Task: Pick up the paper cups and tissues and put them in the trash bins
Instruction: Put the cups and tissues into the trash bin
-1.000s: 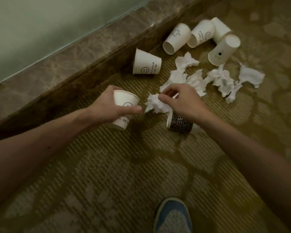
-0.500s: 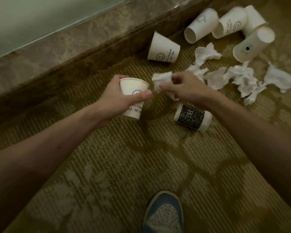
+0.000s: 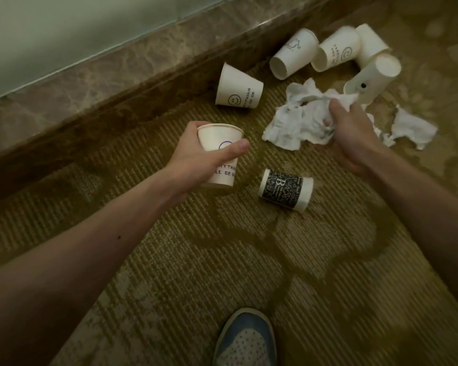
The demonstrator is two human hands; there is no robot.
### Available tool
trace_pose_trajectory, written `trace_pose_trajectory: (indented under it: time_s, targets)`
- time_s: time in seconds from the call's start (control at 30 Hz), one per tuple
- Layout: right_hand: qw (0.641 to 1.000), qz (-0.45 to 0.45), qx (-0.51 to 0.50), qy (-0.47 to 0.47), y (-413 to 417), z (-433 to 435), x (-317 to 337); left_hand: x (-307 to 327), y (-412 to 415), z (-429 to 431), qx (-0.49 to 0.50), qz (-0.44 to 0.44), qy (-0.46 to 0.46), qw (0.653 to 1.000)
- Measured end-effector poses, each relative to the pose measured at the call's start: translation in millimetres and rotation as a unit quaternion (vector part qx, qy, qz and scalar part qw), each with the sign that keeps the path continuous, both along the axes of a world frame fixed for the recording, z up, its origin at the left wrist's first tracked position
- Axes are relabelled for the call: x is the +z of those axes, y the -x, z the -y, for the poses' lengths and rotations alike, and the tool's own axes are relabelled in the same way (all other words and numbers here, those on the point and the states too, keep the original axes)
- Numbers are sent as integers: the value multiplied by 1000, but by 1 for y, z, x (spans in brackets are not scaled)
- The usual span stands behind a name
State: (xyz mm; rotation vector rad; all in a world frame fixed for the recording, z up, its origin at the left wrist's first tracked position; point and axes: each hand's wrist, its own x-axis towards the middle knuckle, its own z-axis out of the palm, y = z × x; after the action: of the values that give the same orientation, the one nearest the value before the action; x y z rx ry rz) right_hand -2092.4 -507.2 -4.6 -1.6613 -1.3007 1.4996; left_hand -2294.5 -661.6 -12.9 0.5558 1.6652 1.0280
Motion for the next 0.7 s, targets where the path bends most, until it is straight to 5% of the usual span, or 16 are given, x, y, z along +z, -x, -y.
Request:
trace_pose_trajectory:
  time_s: [0.07, 0.23, 0.47, 0.7]
  targets:
    - [982, 152, 73, -80, -6, -2, -8, -2, -3, -5, 0, 3, 0, 1000]
    - [921, 246, 238, -184, 12, -6, -27, -9, -9, -13, -11, 4, 4, 1000]
    - [833, 381, 361, -174, 44, -13, -49, -15, -6, -25, 0, 26, 14, 1000]
    - [874, 314, 339, -150, 48, -5, -37, -16, 0, -29, 7, 32, 10, 999]
